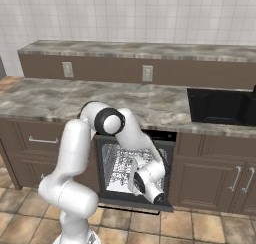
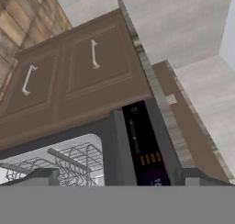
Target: Open the dishwasher door and pull out the top rack.
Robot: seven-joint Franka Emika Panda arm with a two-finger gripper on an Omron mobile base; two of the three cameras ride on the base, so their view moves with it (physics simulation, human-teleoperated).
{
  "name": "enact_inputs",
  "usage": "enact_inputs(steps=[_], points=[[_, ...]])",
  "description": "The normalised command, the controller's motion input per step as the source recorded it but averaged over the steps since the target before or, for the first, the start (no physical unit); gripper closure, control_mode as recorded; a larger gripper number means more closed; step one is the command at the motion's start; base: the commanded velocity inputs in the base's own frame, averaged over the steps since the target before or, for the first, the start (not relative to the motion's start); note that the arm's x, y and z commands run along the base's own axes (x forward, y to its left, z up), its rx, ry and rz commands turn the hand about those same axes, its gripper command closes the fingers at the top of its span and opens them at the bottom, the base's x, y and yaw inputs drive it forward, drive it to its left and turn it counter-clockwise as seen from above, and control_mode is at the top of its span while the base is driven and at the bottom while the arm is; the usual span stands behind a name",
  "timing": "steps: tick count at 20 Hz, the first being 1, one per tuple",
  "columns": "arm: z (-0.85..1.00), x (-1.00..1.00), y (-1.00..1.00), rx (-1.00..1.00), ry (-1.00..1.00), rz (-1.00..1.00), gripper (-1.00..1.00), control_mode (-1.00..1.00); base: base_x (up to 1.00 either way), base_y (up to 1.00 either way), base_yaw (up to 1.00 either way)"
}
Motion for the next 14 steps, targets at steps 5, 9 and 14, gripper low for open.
enact_inputs(steps=[5,9,14], points=[[-0.21,0.41,-0.06,0.02,0.0,-0.04,-1.0,-1.0,0.0,0.0,0.0],[-0.24,0.69,0.0,-0.01,0.0,-0.05,-1.0,-1.0,0.0,0.0,0.0],[-0.08,0.77,0.03,-0.01,0.05,-0.09,-1.0,-1.0,0.0,0.0,0.0]])
